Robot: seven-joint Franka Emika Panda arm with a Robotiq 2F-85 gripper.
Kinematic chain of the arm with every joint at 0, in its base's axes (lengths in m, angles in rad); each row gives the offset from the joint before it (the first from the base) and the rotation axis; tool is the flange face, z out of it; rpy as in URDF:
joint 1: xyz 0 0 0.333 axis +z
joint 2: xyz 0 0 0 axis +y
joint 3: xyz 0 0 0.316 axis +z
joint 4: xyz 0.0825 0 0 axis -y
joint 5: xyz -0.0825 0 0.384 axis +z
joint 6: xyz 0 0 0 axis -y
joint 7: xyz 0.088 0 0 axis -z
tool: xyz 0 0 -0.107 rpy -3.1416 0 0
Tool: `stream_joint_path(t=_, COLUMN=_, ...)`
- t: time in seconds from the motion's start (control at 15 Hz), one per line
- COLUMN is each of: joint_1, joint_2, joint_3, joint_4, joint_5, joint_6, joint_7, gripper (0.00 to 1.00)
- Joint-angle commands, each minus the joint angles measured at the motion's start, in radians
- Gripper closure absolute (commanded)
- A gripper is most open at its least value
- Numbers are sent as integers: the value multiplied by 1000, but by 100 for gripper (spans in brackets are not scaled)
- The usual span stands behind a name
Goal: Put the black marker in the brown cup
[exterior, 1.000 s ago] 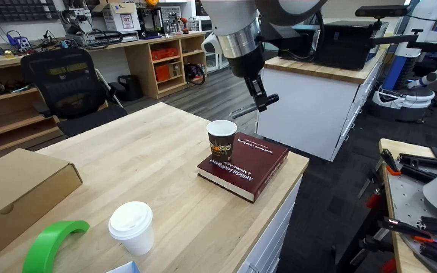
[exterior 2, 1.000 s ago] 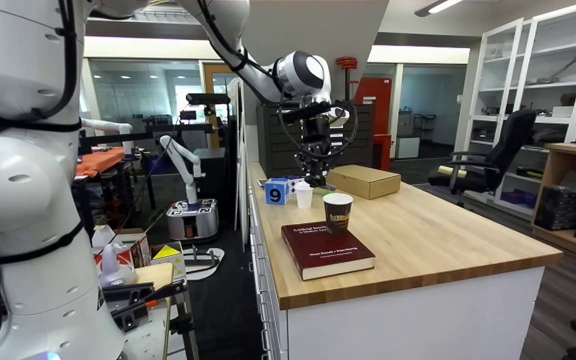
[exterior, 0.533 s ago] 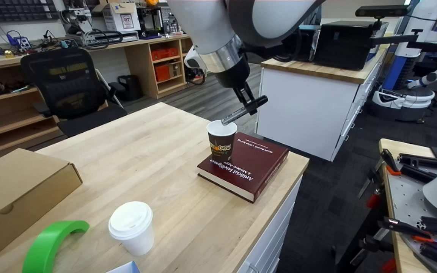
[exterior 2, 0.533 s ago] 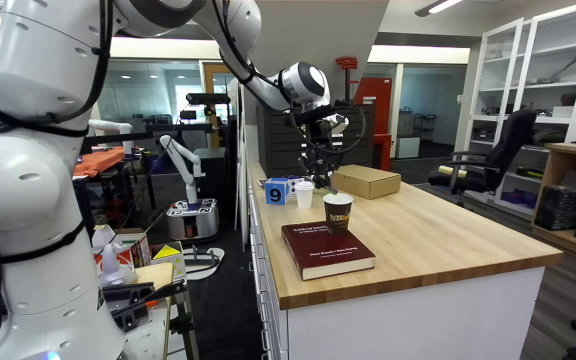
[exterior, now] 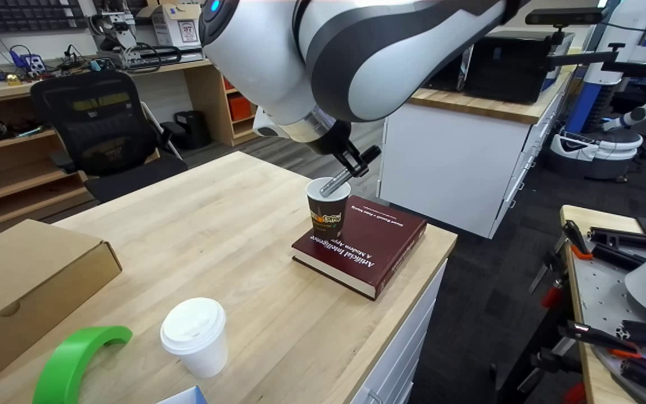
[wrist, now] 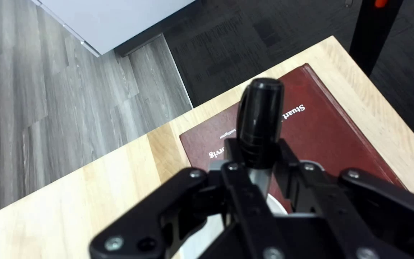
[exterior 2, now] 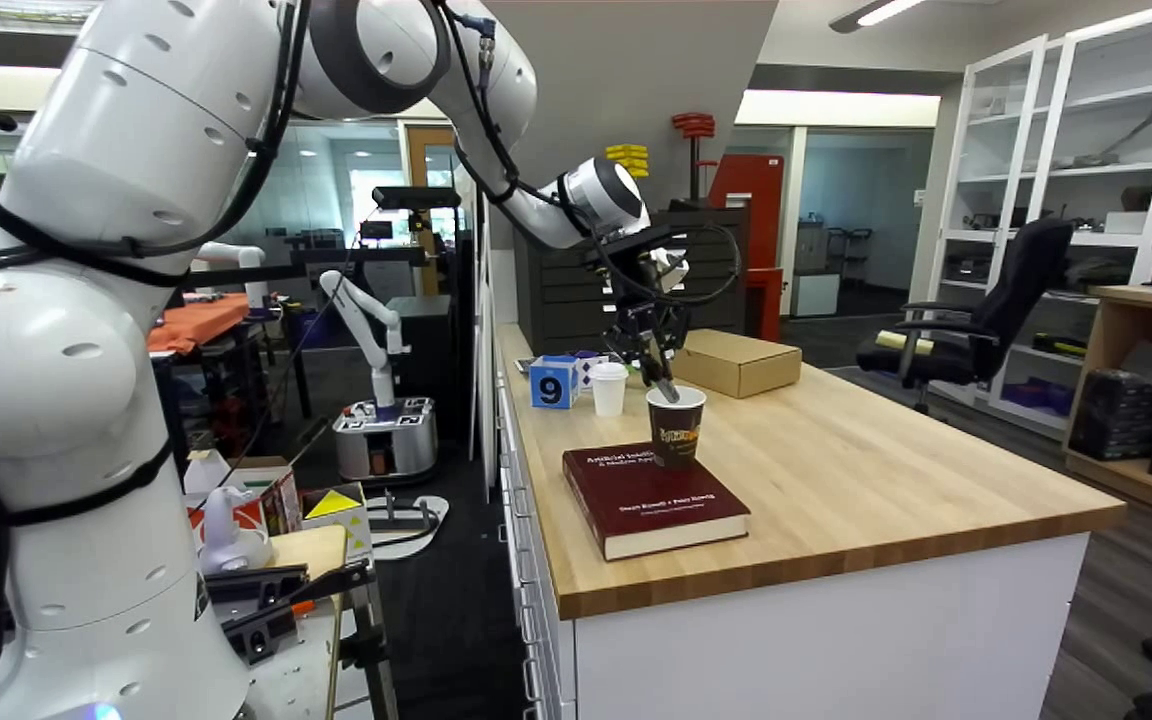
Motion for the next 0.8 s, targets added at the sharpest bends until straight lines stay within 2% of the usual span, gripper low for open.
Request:
stream_joint_path(t=0.0, joint_1=37, joint_2=27, joint_3=6, joint_4=66, joint_5=-56, joint_6=-70, joint_7=-52, gripper=49)
stream_joint_path(t=0.07, joint_1=44, joint_2=28, joint_3=9, joint_4=70, joint_5=-64, joint_6=-73, joint_7=-59, gripper=48)
stream_joint_path(t=0.53, joint_1=50, joint_2=9, joint_3=20, joint_4=68, joint_5=-65, joint_6=-72, joint_7=-66, gripper=3)
stream_joint_path(t=0.67, joint_1=38, joint_2=-3, joint_3=18, joint_4=64, joint_5=-45, joint_6=-58, joint_7=-41, gripper=0)
stream_joint_path(t=0.73, joint_1=46, joint_2=18, joint_3=21, joint_4=66, joint_5=-56, joint_6=-51, joint_7=-46, gripper=9)
